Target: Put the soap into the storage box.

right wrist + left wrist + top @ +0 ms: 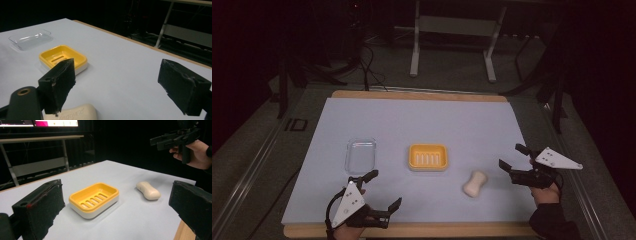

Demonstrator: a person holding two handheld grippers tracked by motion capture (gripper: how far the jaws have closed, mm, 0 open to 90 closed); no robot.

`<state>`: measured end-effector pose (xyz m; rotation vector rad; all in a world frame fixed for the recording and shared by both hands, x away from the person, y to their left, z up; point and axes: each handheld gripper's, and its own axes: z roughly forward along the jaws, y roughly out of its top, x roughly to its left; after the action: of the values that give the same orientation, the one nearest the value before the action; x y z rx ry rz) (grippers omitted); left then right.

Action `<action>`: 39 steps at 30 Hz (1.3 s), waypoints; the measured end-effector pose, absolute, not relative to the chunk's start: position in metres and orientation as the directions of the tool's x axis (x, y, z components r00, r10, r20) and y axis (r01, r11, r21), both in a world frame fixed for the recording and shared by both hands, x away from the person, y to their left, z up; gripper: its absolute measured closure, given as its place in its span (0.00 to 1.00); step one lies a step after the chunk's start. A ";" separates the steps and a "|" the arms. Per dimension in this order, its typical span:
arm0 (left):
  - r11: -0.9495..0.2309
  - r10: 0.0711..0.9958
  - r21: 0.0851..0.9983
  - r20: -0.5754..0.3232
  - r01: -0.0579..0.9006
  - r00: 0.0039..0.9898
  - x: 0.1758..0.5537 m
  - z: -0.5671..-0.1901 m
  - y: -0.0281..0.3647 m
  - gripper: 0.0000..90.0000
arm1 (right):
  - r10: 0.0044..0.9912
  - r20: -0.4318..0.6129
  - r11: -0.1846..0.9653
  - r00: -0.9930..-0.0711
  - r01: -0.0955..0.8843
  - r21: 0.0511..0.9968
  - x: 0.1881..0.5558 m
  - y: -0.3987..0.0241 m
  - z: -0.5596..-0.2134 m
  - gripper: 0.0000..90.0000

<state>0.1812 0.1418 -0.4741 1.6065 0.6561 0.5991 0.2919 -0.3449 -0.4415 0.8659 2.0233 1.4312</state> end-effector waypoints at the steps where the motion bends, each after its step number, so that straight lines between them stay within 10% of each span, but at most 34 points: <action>1: -0.102 0.707 0.992 0.016 0.080 0.707 0.181 -0.474 0.142 0.00 | 0.742 -0.044 0.241 -0.669 0.205 0.948 0.292 -0.345 -0.441 0.17; 13: -0.109 0.695 0.990 0.013 0.088 0.719 0.179 -0.475 0.141 0.00 | 0.634 0.040 0.234 -0.772 0.240 0.942 0.300 -0.351 -0.434 0.14; 24: -0.127 0.703 0.988 0.027 0.088 0.711 0.177 -0.476 0.141 0.00 | 0.348 0.056 0.440 -0.936 0.216 0.872 0.316 -0.347 -0.439 0.12; 39: -0.143 0.696 0.985 0.033 0.094 0.717 0.177 -0.477 0.140 0.00 | 0.208 0.068 0.634 -0.976 0.187 0.750 0.317 -0.340 -0.439 0.14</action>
<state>0.1770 0.1398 -0.4767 1.6550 0.6448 0.5905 0.3172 -0.3397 -0.4391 0.3405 2.8170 1.2893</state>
